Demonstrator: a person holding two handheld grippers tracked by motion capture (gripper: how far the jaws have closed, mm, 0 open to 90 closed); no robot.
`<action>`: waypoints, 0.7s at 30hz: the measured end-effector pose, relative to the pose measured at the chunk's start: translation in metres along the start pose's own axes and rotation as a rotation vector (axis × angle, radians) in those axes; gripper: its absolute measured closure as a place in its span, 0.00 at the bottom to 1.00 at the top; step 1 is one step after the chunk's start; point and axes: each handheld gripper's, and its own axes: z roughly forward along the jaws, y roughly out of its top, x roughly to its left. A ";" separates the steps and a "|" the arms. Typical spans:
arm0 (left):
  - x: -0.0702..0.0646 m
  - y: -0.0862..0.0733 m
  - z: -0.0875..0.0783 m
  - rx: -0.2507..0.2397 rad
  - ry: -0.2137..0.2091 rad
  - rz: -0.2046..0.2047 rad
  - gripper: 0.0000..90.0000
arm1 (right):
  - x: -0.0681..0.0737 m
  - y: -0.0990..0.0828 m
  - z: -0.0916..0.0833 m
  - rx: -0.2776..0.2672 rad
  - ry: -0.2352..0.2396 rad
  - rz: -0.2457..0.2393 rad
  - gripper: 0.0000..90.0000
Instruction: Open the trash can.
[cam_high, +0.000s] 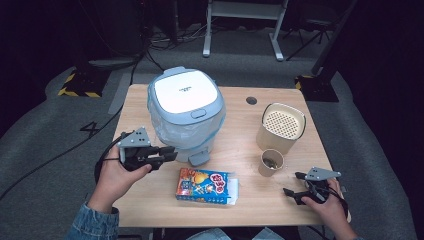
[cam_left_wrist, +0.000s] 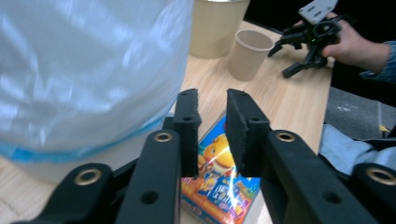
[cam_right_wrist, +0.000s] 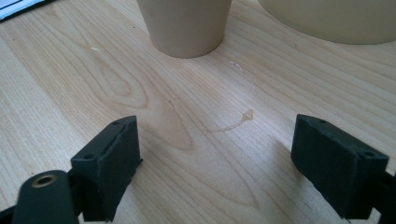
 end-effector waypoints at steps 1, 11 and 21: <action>0.000 0.005 -0.001 -0.002 -0.007 0.010 0.86 | 0.000 0.000 0.000 0.000 0.000 0.000 0.17; 0.004 0.044 0.000 -0.037 -0.029 0.108 0.92 | 0.000 0.000 0.000 0.000 0.000 0.000 0.17; 0.014 0.089 0.016 -0.062 -0.057 0.139 0.96 | 0.000 0.000 0.000 0.000 0.000 0.000 0.17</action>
